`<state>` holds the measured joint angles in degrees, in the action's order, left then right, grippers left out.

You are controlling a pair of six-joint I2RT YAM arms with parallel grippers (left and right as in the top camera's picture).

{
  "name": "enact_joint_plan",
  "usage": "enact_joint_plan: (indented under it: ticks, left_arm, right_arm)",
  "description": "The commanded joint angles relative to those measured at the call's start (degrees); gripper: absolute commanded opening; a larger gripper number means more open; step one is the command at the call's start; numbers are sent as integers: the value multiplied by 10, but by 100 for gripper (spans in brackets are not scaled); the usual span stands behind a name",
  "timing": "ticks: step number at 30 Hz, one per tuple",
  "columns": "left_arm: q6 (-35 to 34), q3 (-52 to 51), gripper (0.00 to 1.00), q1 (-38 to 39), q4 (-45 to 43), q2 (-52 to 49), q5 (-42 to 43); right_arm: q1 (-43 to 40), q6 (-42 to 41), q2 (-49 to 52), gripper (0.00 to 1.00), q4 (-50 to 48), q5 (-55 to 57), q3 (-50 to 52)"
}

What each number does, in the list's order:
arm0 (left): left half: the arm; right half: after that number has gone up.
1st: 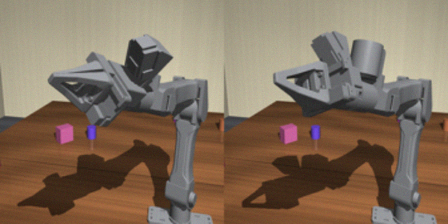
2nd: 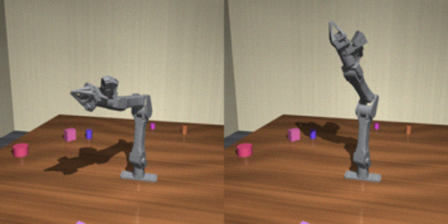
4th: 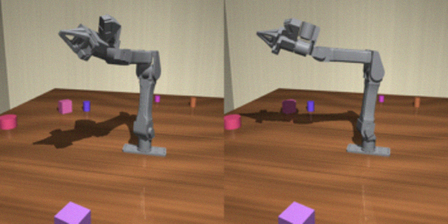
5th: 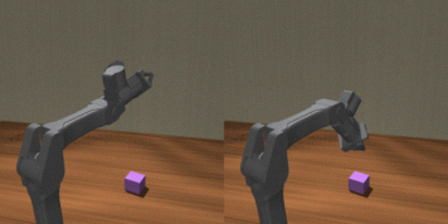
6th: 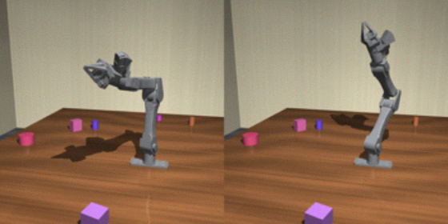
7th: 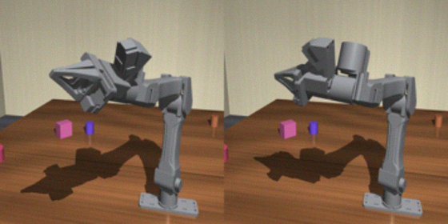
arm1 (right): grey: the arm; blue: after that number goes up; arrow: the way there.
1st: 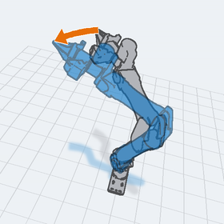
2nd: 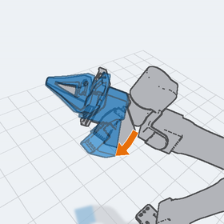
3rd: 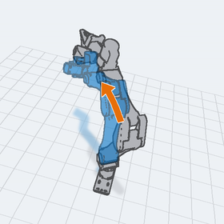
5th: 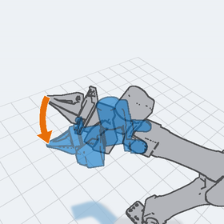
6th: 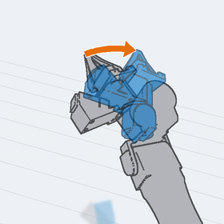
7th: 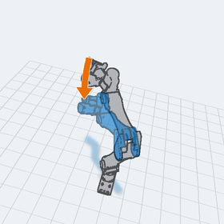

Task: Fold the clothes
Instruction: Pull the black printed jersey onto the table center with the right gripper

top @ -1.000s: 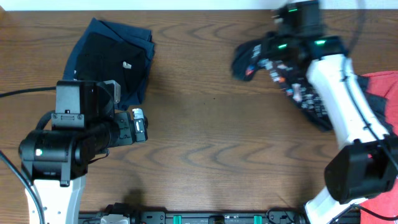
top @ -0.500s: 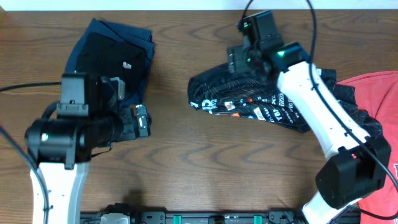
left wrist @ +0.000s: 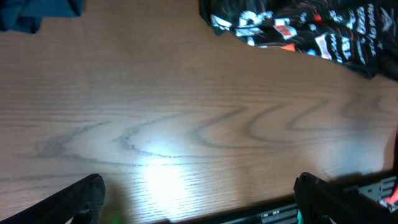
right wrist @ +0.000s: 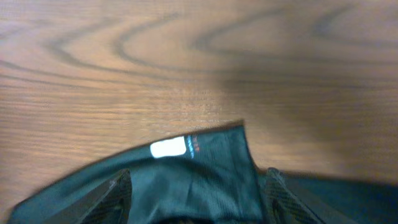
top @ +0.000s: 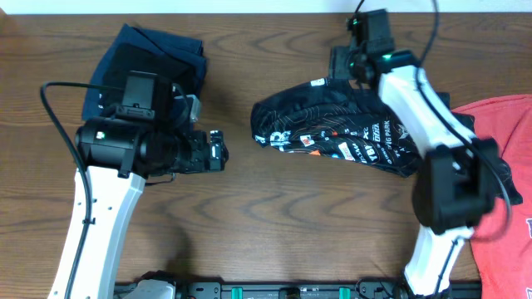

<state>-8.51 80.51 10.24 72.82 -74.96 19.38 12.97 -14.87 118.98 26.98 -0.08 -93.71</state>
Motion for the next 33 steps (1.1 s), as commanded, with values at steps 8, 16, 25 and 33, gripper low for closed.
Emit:
enact_joint_plan:
  ticks: [8,16,25,33]
  left_arm:
    - [10,12,98,10,4,1,9]
    - [10,12,98,10,3,1,9]
    - [10,12,98,10,13,1,7]
    - [10,12,98,10,13,1,7]
  right_arm:
    - [0,-5,117,61,-60,0,-2]
    - [0,0,117,1,-82,-4,-8]
    - [0,47,-37,1,-80,-3,-16]
    - [-3,53,-14,47,-70,0,-12]
